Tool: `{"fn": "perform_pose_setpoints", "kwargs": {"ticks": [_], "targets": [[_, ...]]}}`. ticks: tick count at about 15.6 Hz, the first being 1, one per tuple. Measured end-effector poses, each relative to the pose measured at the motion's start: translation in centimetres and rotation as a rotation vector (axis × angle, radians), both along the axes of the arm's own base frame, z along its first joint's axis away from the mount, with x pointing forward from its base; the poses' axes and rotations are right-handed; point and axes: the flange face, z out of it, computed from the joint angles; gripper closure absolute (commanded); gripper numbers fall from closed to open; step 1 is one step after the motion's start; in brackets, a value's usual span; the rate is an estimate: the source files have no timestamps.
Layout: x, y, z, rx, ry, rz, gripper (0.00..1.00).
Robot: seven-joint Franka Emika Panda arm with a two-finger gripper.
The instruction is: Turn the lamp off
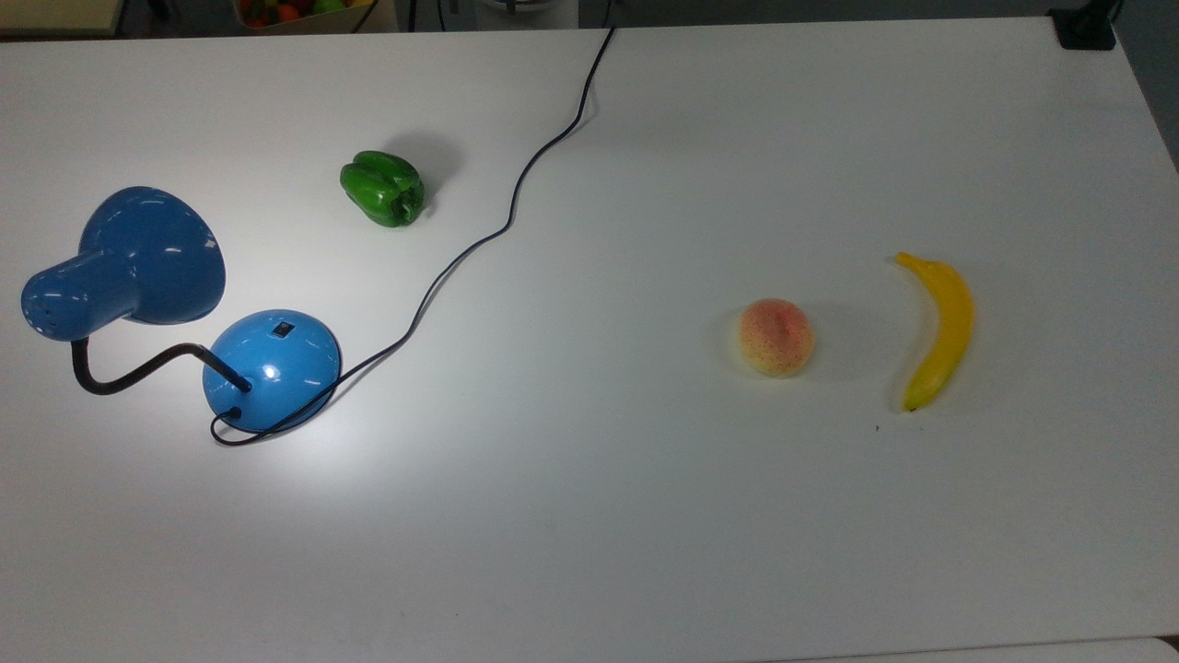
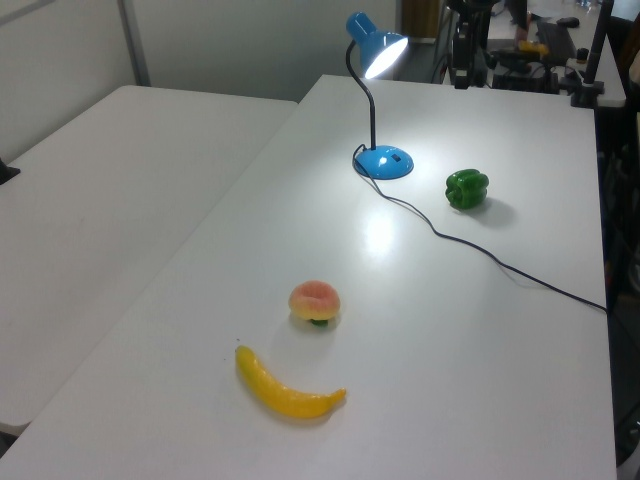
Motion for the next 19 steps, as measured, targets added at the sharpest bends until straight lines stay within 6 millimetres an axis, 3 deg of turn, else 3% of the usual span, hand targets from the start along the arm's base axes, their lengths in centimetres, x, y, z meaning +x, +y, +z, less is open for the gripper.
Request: {"fn": "perform_pose_setpoints", "kwargs": {"ticks": [7, 11, 19], "targets": [[0.1, 0.0, -0.1, 0.000, 0.002, -0.001, 1.00], [0.3, -1.4, -1.0, -0.002, 0.020, -0.026, 1.00], [1.2, -7.7, -9.0, -0.005, 0.077, -0.172, 1.00]]}}
